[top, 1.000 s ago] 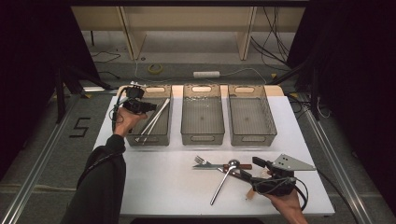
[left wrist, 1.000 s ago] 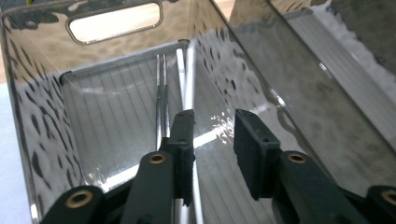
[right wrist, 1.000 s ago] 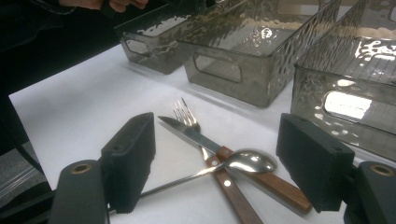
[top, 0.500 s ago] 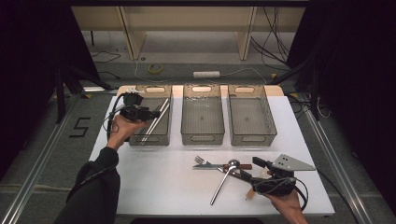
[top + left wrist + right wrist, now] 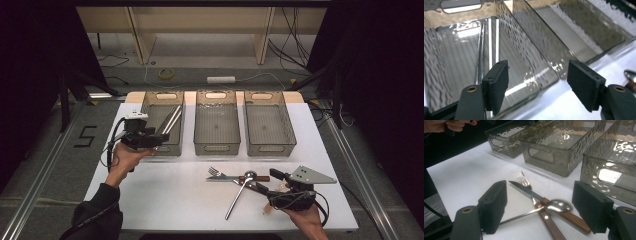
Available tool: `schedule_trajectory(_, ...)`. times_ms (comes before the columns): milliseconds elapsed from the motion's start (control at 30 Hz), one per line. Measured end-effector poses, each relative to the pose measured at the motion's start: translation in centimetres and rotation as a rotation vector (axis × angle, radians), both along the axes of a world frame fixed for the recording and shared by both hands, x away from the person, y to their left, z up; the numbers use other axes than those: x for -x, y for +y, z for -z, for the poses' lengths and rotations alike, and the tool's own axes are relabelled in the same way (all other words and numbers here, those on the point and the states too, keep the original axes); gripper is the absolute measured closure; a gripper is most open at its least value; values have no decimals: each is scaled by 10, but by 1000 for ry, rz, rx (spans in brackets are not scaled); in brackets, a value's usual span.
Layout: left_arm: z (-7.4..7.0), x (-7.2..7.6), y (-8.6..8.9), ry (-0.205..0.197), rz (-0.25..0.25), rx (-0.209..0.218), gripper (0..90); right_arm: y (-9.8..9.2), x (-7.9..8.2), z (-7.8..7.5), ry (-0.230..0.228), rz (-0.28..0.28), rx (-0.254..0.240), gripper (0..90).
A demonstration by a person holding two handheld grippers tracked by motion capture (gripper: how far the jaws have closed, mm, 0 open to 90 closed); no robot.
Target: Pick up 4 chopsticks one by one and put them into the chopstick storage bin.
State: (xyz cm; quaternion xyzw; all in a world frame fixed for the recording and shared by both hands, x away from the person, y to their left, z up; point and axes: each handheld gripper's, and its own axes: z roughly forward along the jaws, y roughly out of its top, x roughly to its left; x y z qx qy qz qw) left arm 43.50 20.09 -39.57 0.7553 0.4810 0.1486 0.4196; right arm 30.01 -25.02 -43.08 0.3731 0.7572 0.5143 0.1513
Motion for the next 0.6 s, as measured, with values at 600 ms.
schedule_trajectory(600,24,47,-8,-35,39,-1,286,1,-1,2,19,34,66,294)
